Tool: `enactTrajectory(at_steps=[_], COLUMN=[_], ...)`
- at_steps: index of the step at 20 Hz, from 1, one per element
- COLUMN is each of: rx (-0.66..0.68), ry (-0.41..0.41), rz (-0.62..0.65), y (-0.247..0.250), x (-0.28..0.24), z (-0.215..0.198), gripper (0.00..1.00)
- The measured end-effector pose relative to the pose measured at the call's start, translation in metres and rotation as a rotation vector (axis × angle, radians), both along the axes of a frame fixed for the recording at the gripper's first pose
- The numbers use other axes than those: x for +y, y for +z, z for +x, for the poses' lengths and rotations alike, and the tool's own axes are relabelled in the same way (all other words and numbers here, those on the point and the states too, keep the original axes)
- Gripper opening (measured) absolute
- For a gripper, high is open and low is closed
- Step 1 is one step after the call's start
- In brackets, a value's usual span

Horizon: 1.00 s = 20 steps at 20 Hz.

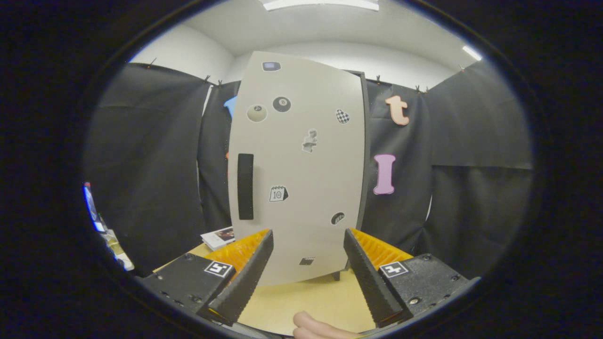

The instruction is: Open the shoe cabinet door, grab the shoes and put them into the shoe cabinet, then close the shoe cabinet door.

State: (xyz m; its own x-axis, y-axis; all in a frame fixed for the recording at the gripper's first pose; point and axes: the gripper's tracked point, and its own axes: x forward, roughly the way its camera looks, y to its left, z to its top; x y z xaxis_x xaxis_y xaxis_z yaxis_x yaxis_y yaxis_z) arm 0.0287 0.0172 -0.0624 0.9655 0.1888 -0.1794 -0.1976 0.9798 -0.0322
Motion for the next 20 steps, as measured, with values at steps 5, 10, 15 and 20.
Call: enactTrajectory(at_steps=[5, 10, 15, 20], rx=[-0.027, -0.017, -0.063, -0.117], ry=[-0.055, -0.076, -0.094, -0.116], rz=[0.059, 0.096, 0.079, 0.078], y=[0.003, -0.001, 0.014, 0.035], x=[-0.061, -0.089, -0.086, -0.082], z=[-0.011, -0.003, -0.012, -0.034], gripper=[0.98, 0.98, 0.98, 0.98])
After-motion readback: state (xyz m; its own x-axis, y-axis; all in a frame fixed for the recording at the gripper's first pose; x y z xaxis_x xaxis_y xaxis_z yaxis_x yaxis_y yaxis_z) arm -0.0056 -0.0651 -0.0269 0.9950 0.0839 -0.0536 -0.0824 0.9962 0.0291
